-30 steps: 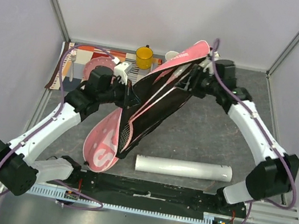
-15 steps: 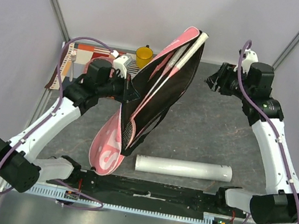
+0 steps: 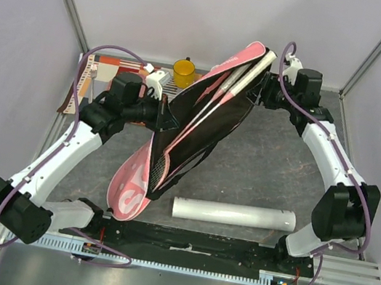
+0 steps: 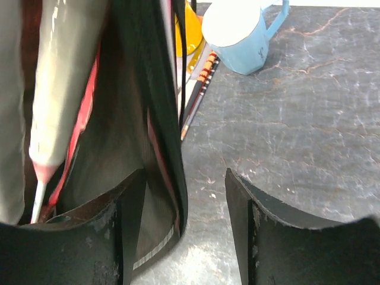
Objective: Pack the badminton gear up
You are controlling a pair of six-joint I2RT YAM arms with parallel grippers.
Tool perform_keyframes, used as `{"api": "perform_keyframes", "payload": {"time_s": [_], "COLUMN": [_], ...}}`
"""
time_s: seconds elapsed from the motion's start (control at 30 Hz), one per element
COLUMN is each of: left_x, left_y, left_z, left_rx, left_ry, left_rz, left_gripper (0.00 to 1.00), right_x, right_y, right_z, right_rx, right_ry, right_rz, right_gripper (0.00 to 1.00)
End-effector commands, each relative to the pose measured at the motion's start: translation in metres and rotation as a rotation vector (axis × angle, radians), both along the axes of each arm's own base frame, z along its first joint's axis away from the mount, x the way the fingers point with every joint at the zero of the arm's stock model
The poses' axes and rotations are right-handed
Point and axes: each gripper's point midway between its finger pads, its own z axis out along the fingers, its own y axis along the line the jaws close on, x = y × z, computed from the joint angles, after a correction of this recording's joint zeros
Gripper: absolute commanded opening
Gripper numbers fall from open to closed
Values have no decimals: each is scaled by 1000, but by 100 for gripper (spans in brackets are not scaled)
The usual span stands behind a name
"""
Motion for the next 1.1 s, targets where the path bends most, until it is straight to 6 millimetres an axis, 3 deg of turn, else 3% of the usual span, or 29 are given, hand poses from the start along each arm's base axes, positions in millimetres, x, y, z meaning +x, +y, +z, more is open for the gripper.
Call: {"api": "perform_keyframes", "payload": {"time_s": [0.0, 0.13, 0.17, 0.2, 0.3, 0.37, 0.47, 0.5, 0.57, 0.6, 0.67, 0.77, 0.87, 0.9, 0.93, 0.97, 1.03, 1.07], "left_x": [0, -1, -2, -3, 7, 20, 23, 25, 20, 21, 17, 24, 38, 41, 52, 53, 63, 66], "left_y": [-5, 0, -1, -1, 14, 33, 31, 28, 16, 10, -2, -16, -37, -44, -55, -68, -87, -94], "left_z": [48, 37, 34, 29, 10, -8, -17, -22, -18, -8, 11, 47, 69, 74, 64, 82, 71, 77], "left_rx": [-49, -10, -8, 3, 96, 190, 195, 185, 121, 80, 12, -37, -66, -71, -47, -54, 6, 30], "left_ry": [-150, -142, -135, -127, -109, -73, -29, -11, -1, -35, -73, -182, -280, -304, -303, -343, -354, -392], "left_rz": [-70, -61, -74, -76, -5, 107, 109, 106, 60, 43, -11, -61, -108, -129, -146, -164, -161, -158], "left_gripper": [2, 2, 2, 2, 2, 2, 13, 30, 46, 69, 99, 100, 100, 100, 100, 100, 100, 100], "right_x": [23, 36, 41, 43, 43, 34, 16, 13, 1, -4, -13, -23, -27, -29, -32, -33, -36, -37], "right_y": [10, 6, 6, 7, 5, 8, 34, 39, 49, 56, 62, 66, 64, 65, 65, 67, 70, 70], "right_z": [61, 72, 76, 76, 70, 60, 68, 68, 65, 66, 67, 70, 73, 73, 77, 79, 83, 84], "right_rx": [73, 75, 88, 97, 133, 209, 343, 359, 383, 413, 423, 417, 418, 422, 425, 431, 430, 431], "right_ry": [-179, -196, -199, -191, -94, 0, 56, 84, 130, 162, 183, 197, 208, 214, 209, 209, 200, 201], "right_rz": [18, -15, -22, -28, -80, -121, -84, -94, -96, -94, -82, -85, -108, -109, -110, -110, -109, -108], "right_gripper": [63, 57, 49, 31, 0, 0, 0, 0, 0, 0, 0, 0, 0, 0, 0, 0, 0, 0]}}
